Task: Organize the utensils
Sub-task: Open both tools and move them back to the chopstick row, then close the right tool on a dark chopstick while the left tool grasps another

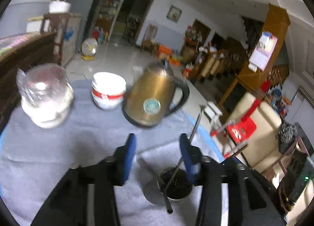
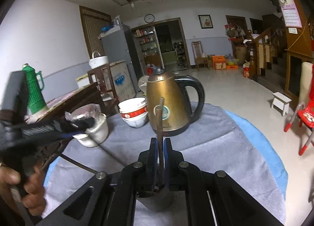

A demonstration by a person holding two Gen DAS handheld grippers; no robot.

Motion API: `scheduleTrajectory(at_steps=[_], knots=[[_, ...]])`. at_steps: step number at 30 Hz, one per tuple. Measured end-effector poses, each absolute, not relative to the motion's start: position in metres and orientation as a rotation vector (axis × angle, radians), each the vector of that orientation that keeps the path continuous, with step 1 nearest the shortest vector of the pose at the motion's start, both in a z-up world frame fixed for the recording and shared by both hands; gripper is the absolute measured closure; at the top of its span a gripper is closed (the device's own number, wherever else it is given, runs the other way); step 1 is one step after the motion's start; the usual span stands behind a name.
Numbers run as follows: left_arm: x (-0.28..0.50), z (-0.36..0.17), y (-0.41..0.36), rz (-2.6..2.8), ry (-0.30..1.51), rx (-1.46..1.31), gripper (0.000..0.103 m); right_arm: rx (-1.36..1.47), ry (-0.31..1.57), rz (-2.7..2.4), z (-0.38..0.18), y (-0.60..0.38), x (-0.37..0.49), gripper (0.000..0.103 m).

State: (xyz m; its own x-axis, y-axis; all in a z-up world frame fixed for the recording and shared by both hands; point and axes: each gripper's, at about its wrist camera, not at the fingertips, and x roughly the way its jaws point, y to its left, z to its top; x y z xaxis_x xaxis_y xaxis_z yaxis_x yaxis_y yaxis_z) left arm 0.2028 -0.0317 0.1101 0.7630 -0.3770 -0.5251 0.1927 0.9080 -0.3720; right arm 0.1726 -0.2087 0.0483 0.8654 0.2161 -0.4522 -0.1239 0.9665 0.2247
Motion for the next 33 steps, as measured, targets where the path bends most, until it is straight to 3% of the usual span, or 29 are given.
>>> scheduleTrajectory(at_steps=[1, 2, 3, 9, 21, 33], knots=[[0.197, 0.116, -0.026, -0.296, 0.615, -0.307, 0.048, 0.204, 0.481, 0.170, 0.052, -0.212, 0.168, 0.071], [0.189, 0.121, -0.018, -0.282, 0.598, -0.311, 0.047, 0.217, 0.460, 0.160, 0.056, -0.217, 0.161, 0.045], [0.179, 0.127, -0.009, -0.269, 0.574, -0.322, 0.045, 0.225, 0.436, 0.154, 0.059, -0.220, 0.154, 0.029], [0.109, 0.125, 0.046, -0.147, 0.489, -0.401, 0.032, 0.284, 0.370, 0.138, 0.069, -0.238, 0.105, 0.029], [0.034, 0.001, 0.083, 0.005, 0.768, -0.521, 0.031, 0.238, 0.681, 0.345, -0.014, -0.178, 0.064, 0.029], [0.019, -0.010, 0.078, -0.006, 0.776, -0.490, 0.031, 0.168, 0.749, 0.412, -0.025, -0.146, 0.062, 0.029]])
